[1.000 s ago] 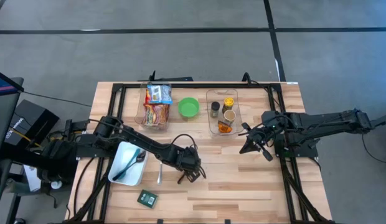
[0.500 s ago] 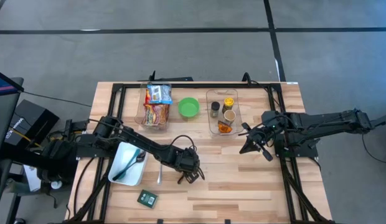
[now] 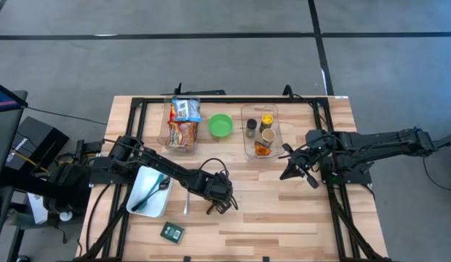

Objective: Pick & Place Food Item

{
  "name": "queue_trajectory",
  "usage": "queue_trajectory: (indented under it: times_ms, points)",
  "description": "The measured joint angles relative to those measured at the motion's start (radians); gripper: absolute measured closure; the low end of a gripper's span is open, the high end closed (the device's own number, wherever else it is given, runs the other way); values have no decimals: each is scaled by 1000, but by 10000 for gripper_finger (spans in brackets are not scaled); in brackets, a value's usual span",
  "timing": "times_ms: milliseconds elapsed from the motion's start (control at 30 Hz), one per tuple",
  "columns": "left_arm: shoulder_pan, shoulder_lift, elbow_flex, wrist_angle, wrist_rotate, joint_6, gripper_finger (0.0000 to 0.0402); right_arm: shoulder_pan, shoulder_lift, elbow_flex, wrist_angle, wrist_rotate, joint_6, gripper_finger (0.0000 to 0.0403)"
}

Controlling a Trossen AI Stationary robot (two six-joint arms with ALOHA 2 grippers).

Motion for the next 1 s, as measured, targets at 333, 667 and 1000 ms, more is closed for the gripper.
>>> queue_trajectory:
  times_ms: [333, 667, 1000]
  points:
    - [-1, 0, 0, -54, -41, 0, 328, 0, 0, 0, 0, 0, 0, 403]
    - [-2, 0, 0, -74, -84, 38, 355, 0, 20, 0, 1, 0, 0, 403]
    - [-2, 0, -1, -81, -120, 129, 367, -1, 84, -1, 17, -2, 0, 403]
